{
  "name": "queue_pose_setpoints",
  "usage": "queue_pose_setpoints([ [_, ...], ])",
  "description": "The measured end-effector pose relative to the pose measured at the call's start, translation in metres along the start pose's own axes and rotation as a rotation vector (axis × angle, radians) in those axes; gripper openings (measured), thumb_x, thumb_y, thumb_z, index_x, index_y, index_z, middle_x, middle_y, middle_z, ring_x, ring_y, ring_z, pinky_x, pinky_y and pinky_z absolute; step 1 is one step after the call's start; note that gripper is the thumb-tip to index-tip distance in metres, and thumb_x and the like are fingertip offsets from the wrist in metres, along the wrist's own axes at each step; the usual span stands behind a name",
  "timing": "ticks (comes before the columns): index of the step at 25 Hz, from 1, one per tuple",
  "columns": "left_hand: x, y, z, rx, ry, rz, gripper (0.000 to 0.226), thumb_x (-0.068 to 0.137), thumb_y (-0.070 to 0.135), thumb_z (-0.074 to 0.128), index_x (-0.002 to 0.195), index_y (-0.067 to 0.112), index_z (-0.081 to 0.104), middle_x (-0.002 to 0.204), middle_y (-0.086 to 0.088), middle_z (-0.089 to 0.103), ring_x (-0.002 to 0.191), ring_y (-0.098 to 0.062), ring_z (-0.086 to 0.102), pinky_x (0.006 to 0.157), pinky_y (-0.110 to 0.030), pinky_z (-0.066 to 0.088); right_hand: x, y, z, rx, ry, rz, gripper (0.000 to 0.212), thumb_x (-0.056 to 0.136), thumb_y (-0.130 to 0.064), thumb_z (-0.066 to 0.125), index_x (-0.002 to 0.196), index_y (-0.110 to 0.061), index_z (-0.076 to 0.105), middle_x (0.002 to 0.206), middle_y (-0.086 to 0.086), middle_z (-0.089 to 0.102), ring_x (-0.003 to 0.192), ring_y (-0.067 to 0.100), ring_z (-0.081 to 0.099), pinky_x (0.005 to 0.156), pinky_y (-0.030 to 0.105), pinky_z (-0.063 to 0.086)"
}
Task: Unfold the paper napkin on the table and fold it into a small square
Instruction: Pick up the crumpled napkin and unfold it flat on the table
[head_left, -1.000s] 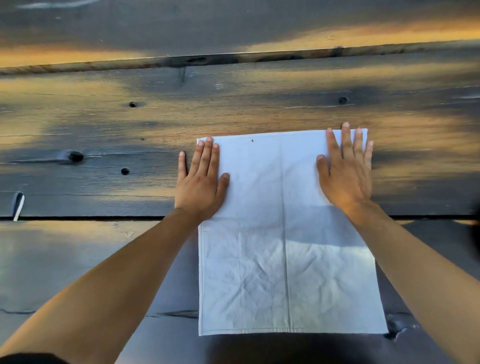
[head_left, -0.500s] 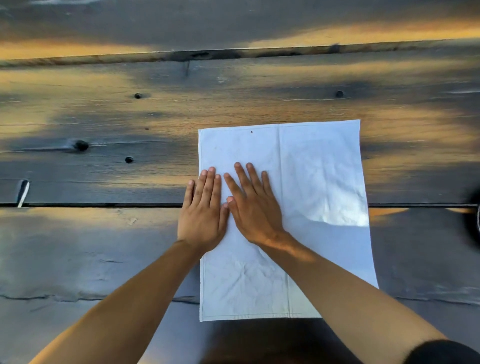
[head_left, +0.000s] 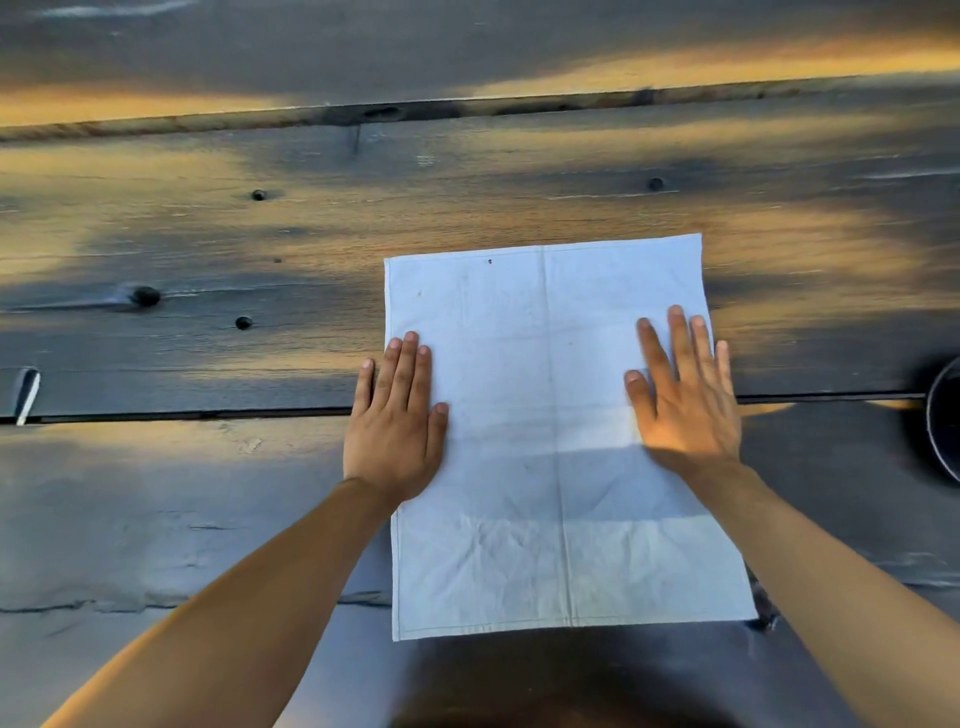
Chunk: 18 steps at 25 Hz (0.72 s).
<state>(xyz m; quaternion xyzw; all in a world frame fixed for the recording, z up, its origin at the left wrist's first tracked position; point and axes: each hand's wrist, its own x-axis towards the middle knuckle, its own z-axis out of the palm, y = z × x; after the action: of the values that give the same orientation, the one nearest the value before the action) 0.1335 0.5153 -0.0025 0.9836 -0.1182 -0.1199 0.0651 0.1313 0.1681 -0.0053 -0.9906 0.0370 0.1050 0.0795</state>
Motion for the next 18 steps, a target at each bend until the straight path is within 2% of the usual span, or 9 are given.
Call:
queue_pose_setpoints([
  [3,0.000,0.001,0.000,-0.004,0.004,-0.007,0.067,0.103,0.039,0.024,0.160,0.008,0.005,0.169,-0.009,0.001,0.156,-0.023,-0.005,0.126,-0.052,0.008,0.003,-0.034,0.004,0.044,0.123,0.050,0.059,0.103,-0.037,0.029,0.158,-0.017,0.026,0.167,0.014,0.013,0.155,0.038,0.007,0.123,0.060,0.008],
  [6,0.001,0.002,-0.001,0.000,-0.001,-0.008,0.067,0.103,0.040,0.023,0.160,0.008,0.006,0.169,-0.008,0.001,0.156,-0.023,-0.004,0.126,-0.052,0.009,-0.005,-0.104,0.008,0.165,0.239,-0.124,0.054,0.103,-0.029,0.038,0.155,-0.013,0.035,0.165,0.016,0.023,0.153,0.039,0.014,0.123,0.059,0.014],
  [8,0.001,0.001,-0.001,0.010,-0.008,-0.011,0.067,0.103,0.040,0.022,0.160,0.008,0.006,0.169,-0.008,0.001,0.156,-0.023,-0.005,0.126,-0.052,0.009,-0.014,-0.159,0.016,0.177,0.156,-0.304,0.054,0.104,-0.032,0.036,0.156,-0.017,0.032,0.166,0.012,0.020,0.155,0.035,0.011,0.123,0.057,0.014],
  [10,0.000,0.001,-0.002,0.019,-0.007,-0.010,0.067,0.103,0.041,0.019,0.160,0.008,0.007,0.169,-0.008,0.000,0.156,-0.023,-0.005,0.126,-0.051,0.009,-0.018,-0.188,0.027,0.130,0.065,-0.376,0.055,0.106,-0.038,0.032,0.157,-0.020,0.029,0.167,0.008,0.017,0.156,0.031,0.008,0.122,0.055,0.016],
  [13,0.000,0.001,-0.001,0.010,-0.009,-0.010,0.067,0.103,0.040,0.021,0.160,0.008,0.005,0.169,-0.008,-0.001,0.156,-0.023,-0.005,0.126,-0.051,0.009,-0.013,-0.165,0.032,0.085,0.100,-0.330,0.054,0.106,-0.041,0.033,0.157,-0.025,0.029,0.167,0.007,0.019,0.156,0.028,0.011,0.121,0.055,0.018],
  [16,0.000,0.000,0.000,-0.007,-0.007,-0.012,0.067,0.104,0.040,0.022,0.160,0.008,0.004,0.169,-0.008,-0.001,0.156,-0.023,-0.006,0.126,-0.052,0.008,-0.016,-0.104,0.026,0.028,0.230,-0.274,0.055,0.104,-0.042,0.042,0.156,-0.028,0.031,0.165,0.008,0.023,0.154,0.029,0.017,0.121,0.056,0.021],
  [18,0.000,0.000,0.000,-0.012,-0.005,-0.005,0.067,0.104,0.040,0.023,0.160,0.008,0.004,0.169,-0.008,-0.001,0.156,-0.023,-0.006,0.126,-0.052,0.008,-0.016,-0.054,0.018,-0.009,0.236,-0.200,0.057,0.103,-0.045,0.043,0.156,-0.029,0.030,0.166,0.008,0.022,0.155,0.029,0.016,0.122,0.056,0.020],
])
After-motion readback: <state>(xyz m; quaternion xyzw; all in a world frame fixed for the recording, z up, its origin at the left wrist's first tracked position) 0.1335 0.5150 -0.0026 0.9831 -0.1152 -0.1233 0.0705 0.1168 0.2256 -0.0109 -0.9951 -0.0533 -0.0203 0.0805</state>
